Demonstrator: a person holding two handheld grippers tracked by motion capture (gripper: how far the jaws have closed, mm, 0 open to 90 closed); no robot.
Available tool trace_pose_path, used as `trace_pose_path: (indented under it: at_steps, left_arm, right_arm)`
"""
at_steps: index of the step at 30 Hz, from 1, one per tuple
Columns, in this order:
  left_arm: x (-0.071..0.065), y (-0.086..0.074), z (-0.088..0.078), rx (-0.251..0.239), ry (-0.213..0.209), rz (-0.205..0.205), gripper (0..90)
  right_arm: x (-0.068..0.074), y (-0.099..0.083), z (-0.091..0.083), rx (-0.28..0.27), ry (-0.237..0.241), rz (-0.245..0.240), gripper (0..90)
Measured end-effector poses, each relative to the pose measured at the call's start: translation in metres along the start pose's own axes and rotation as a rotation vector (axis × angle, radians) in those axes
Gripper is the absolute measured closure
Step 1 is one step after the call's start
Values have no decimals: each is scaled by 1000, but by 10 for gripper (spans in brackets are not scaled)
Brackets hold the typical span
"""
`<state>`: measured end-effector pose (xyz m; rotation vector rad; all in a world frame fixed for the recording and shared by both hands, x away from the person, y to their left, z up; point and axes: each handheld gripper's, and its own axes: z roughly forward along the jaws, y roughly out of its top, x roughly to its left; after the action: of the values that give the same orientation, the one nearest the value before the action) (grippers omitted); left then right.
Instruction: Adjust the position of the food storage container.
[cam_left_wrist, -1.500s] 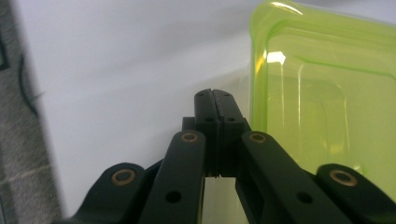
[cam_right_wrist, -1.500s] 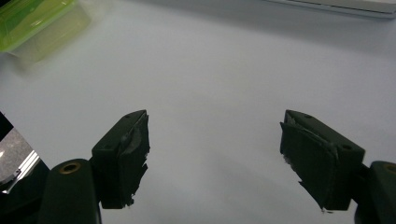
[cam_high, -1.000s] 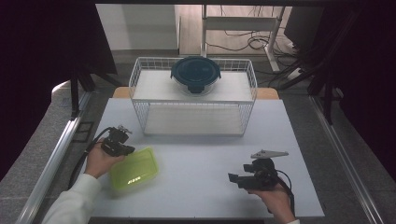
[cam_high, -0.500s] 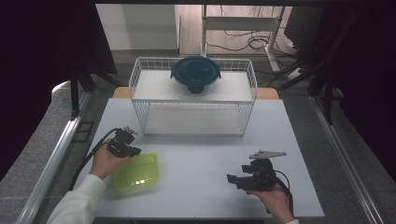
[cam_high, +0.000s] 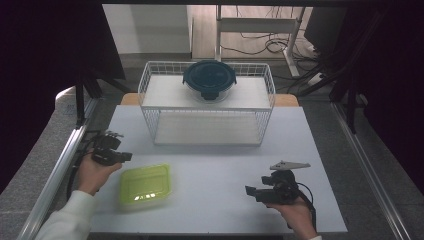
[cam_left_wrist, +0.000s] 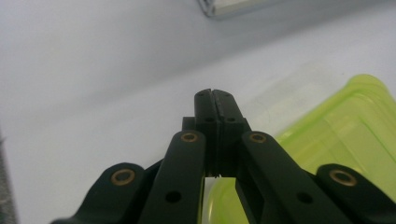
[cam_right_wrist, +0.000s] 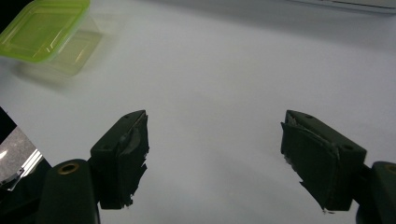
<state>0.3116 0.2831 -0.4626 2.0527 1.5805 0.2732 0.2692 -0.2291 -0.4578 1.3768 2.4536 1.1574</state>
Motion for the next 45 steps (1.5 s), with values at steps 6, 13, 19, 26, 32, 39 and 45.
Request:
trace_pose_path:
  at_steps: [6,13,19,26,32,39,45]
  left_arm:
    - [8,-37,-27,-4,32,-39,899]
    - [14,-68,-28,30,29,-68,900]
    - [13,-81,-15,73,14,-80,899]
    - [6,-80,-4,90,-18,-70,899]
    - [0,-76,6,101,-33,-59,899]
    - [-11,-68,13,109,-53,-35,900]
    - [-24,-60,19,115,-76,-3,900]
  right_arm:
    - [1,0,1,0,-1,-2,229]
    - [1,1,1,0,4,-5,229]
    - [2,1,3,10,6,-10,228]
    - [2,1,2,8,-1,-10,229]
    - [1,1,1,2,-3,-9,228]
    - [1,1,1,4,-4,-8,229]
    - [2,1,1,7,-5,-11,229]
